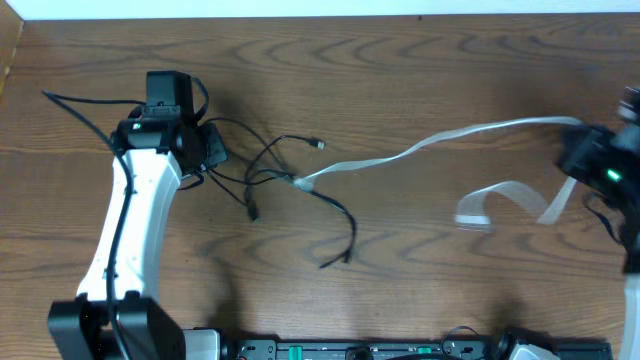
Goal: Untangle cables
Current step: 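Pull the white cable rightward with the right gripper, away from the black cable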
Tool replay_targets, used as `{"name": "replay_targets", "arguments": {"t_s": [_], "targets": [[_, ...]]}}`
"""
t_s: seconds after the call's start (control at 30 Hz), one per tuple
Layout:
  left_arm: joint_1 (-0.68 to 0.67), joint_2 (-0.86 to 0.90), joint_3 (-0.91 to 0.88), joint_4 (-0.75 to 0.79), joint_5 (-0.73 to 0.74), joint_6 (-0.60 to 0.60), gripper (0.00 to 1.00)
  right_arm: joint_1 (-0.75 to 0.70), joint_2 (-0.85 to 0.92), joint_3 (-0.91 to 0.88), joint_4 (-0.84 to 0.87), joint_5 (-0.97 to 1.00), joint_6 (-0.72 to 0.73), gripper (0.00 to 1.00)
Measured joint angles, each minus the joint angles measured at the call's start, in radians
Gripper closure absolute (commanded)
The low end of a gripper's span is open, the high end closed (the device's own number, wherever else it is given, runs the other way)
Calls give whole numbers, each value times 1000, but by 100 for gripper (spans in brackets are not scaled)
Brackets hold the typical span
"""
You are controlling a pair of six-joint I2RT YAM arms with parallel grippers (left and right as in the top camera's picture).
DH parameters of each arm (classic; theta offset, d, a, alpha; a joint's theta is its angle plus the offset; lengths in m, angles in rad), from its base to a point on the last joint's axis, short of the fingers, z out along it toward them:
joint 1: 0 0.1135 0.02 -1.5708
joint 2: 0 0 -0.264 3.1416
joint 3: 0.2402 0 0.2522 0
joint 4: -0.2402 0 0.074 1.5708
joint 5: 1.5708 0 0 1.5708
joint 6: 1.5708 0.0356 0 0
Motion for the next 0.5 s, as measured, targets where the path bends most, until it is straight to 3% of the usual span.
{"name": "replay_targets", "arguments": {"t_s": [0.1,0.27,0.5], "targets": [[1,35,-2,39,-26,-19,93,-124,-42,0,-13,84,37,99],[1,58,-3,97,7,-20,93,-188,-19,0,-14,23,23,99],[-1,29,-3,191,345,126,93,-89,111,0,25,-217,-72,96]]}}
